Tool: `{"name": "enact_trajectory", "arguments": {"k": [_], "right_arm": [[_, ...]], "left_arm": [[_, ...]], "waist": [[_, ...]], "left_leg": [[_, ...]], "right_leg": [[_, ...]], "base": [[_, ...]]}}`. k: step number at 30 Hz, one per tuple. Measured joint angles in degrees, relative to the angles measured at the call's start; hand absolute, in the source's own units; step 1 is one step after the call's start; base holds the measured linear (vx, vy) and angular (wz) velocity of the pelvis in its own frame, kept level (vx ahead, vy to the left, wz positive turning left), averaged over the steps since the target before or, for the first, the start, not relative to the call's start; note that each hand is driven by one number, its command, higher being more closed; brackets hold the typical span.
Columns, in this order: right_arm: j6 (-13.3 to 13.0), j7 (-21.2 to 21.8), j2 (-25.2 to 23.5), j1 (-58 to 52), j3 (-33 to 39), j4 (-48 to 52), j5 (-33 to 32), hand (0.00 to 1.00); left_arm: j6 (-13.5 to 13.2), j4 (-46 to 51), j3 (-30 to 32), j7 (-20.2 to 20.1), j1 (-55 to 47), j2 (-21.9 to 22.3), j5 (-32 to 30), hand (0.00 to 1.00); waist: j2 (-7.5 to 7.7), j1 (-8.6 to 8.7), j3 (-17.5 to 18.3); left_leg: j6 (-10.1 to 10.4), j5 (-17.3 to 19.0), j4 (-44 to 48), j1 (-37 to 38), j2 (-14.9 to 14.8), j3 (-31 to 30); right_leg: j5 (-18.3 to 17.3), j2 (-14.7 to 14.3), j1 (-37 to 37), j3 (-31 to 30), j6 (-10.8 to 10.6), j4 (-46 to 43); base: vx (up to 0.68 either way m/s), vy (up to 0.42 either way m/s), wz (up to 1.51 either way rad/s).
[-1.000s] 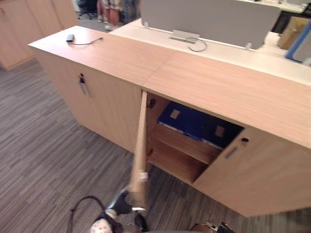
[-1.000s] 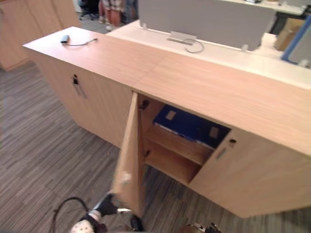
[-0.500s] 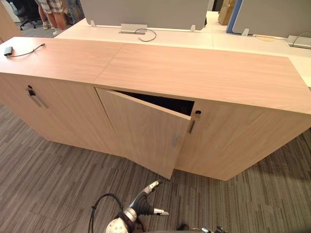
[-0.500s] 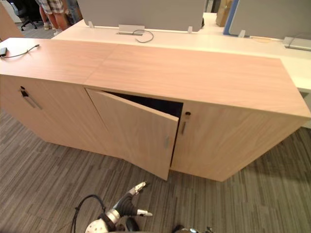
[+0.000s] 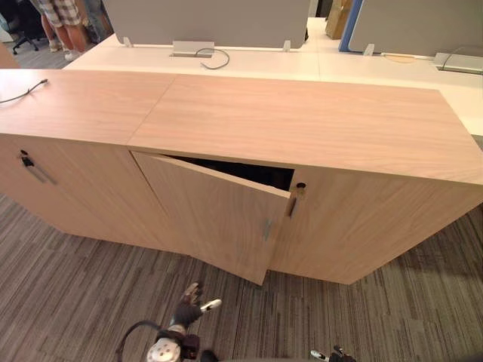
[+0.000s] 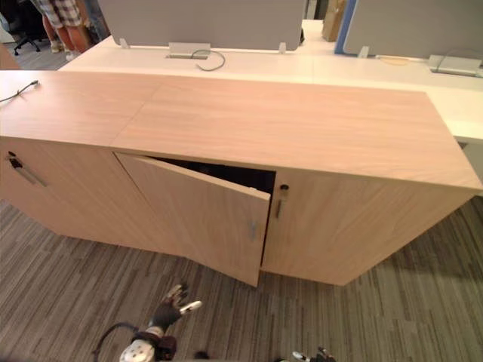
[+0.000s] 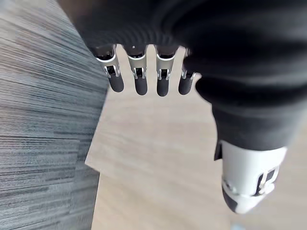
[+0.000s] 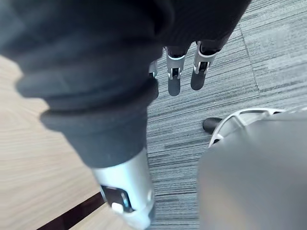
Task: Walk over to the cabinet, pick up the folder, carry it to the office cabinet, place the folder inside the office cabinet, then close the office cabinet door
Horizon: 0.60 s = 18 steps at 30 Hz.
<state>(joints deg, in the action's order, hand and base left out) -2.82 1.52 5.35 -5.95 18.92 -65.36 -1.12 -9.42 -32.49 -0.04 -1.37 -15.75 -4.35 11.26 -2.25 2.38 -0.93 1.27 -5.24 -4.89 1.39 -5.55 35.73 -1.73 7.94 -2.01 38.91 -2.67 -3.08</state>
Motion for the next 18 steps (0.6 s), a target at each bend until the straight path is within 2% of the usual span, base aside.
{"name": "enact_trajectory", "arguments": {"k": [2, 4, 6, 7, 8, 9, 10, 11, 12, 13, 15, 16, 17, 18], "right_arm": [[-0.02, 0.03, -0.02, -0.01, 0.04, 0.10, -0.01, 0.00], [-0.02, 0.11, -0.22, 0.20, 0.02, 0.12, -0.01, 0.00], [-0.04, 0.28, -0.37, 0.20, 0.07, 0.13, -0.20, 0.00], [-0.05, 0.36, -0.36, 0.15, 0.16, 0.13, -0.25, 0.00], [-0.06, 0.60, -0.46, 0.11, 0.28, 0.10, -0.30, 0.00], [-0.07, 0.78, -0.67, 0.06, 0.31, 0.01, -0.30, 0.00], [-0.09, 0.86, -0.67, 0.06, 0.31, -0.06, -0.30, 0.00], [-0.15, 0.88, -0.63, 0.10, 0.28, -0.09, -0.31, 0.00], [-0.21, 0.87, -0.66, 0.33, 0.24, -0.26, -0.33, 0.00], [-0.25, 0.81, -0.47, 0.24, 0.28, -0.97, -0.34, 0.00], [-0.28, 0.69, 0.22, 0.43, 0.40, -2.39, -0.35, 0.00], [-0.28, 0.70, 0.19, 0.42, 0.47, -2.56, -0.35, 0.00], [-0.42, 0.69, 0.49, 0.42, 1.39, -2.56, -0.56, 0.00], [-0.52, 0.64, 0.76, 0.43, 1.56, -2.61, -0.54, 0.00]], "left_arm": [[-0.09, -4.14, 4.89, 1.79, 1.08, 0.53, 4.26, 0.00], [-0.50, -9.86, 10.21, 3.13, 1.47, 0.37, 6.29, 0.00], [-0.40, -17.79, 16.43, 2.80, 0.85, 0.02, 10.04, 0.00], [-0.33, -19.33, 17.96, 2.54, 0.51, -0.08, 11.07, 0.00], [-0.20, -21.77, 20.59, 1.94, -0.37, -0.50, 12.71, 0.00], [-0.03, -23.67, 22.81, 1.39, -0.55, -0.83, 14.33, 0.00], [-0.02, -24.23, 23.72, 1.22, -0.72, -0.76, 14.82, 0.00], [0.00, -24.75, 24.62, 1.02, -1.11, -0.37, 15.74, 0.00], [0.03, -25.65, 25.03, 0.85, -1.46, 0.18, 16.48, 0.00], [0.11, -26.64, 25.09, 0.69, -1.52, 1.51, 17.28, 0.00], [0.33, -26.70, 25.05, 0.10, -1.67, 4.69, 18.67, 0.00], [0.32, -26.66, 25.05, -0.09, -1.65, 5.30, 18.68, 0.00], [0.32, -26.67, 25.05, -0.22, -1.74, 6.16, 18.55, 0.00], [0.32, -26.71, 25.05, -0.22, -1.84, 6.41, 18.54, 0.00]], "waist": [[0.13, 0.04, 0.03], [0.67, -0.34, -0.34], [0.93, -0.44, -0.71], [0.88, -0.50, -0.74], [0.60, -0.90, -0.86], [0.71, -2.01, -1.31], [0.73, -2.44, -1.36], [0.54, -3.04, -1.54], [0.83, -3.54, -1.88], [1.03, -4.07, -2.17], [1.34, -4.88, -3.34], [1.08, -4.99, -3.56], [0.10, -5.02, -3.82], [-0.54, -5.17, -4.00]], "left_leg": [[0.17, 0.32, 0.50, -0.04, -0.20, 0.31], [0.43, 3.17, 5.10, -0.47, -1.63, 1.61], [1.10, 10.23, 18.14, -1.75, -6.94, 3.23], [1.21, 11.79, 21.36, -2.08, -8.66, 3.36], [1.17, 13.95, 27.20, -2.39, -12.11, 3.22], [0.06, 14.89, 34.06, -3.63, -15.59, 2.02], [-0.03, 14.93, 37.33, -4.63, -17.00, 0.42], [-0.41, 14.68, 41.54, -6.46, -18.45, -3.53], [-0.88, 13.97, 45.73, -9.48, -18.62, -10.54], [0.45, 15.04, 47.01, -11.18, -15.82, -18.65], [3.32, 19.14, 40.98, -11.36, -6.46, -30.45], [3.58, 19.26, 38.25, -11.14, -4.51, -32.66], [4.62, 18.19, 32.01, -10.46, -2.47, -35.81], [3.77, 15.40, 30.11, -10.02, -2.02, -36.68]], "right_leg": [[-0.01, -0.09, 0.00, -0.32, 0.01, 0.15], [-0.10, -0.10, -0.43, -1.75, 0.12, 0.16], [-0.62, -1.29, -2.26, -4.23, 0.55, 0.31], [-0.82, -1.96, -2.78, -4.81, 0.73, 0.51], [-1.37, -3.48, -3.85, -6.20, 1.26, 0.71], [-1.72, -4.92, -4.46, -8.19, 1.78, 0.70], [-2.04, -5.64, -4.50, -9.38, 2.28, 0.65], [-2.49, -6.66, -4.56, -10.69, 2.83, 0.60], [-2.81, -7.25, -4.82, -11.95, 3.26, 0.61], [-2.93, -7.19, -5.36, -13.19, 3.48, 0.50], [-2.82, -5.48, -5.29, -15.42, 3.77, -0.67], [-2.89, -5.26, -5.07, -15.61, 3.61, -0.96], [-3.18, -5.56, -4.99, -16.12, 2.83, -1.33], [-3.44, -5.92, -5.04, -16.76, 2.08, -1.48]], "base": [[-0.03, -0.022, -0.10], [-0.03, -0.046, -0.34], [0.00, -0.115, -0.58], [0.02, -0.092, -0.61], [0.01, -0.124, -0.71], [0.01, -0.130, -0.76], [0.01, -0.173, -0.77], [0.01, -0.121, -0.63], [0.01, -0.113, -0.67], [0.04, -0.058, -0.63], [0.04, 0.053, -0.55], [0.00, 0.172, -0.41], [0.01, 0.176, -0.30], [0.03, 0.117, -0.22]]}}
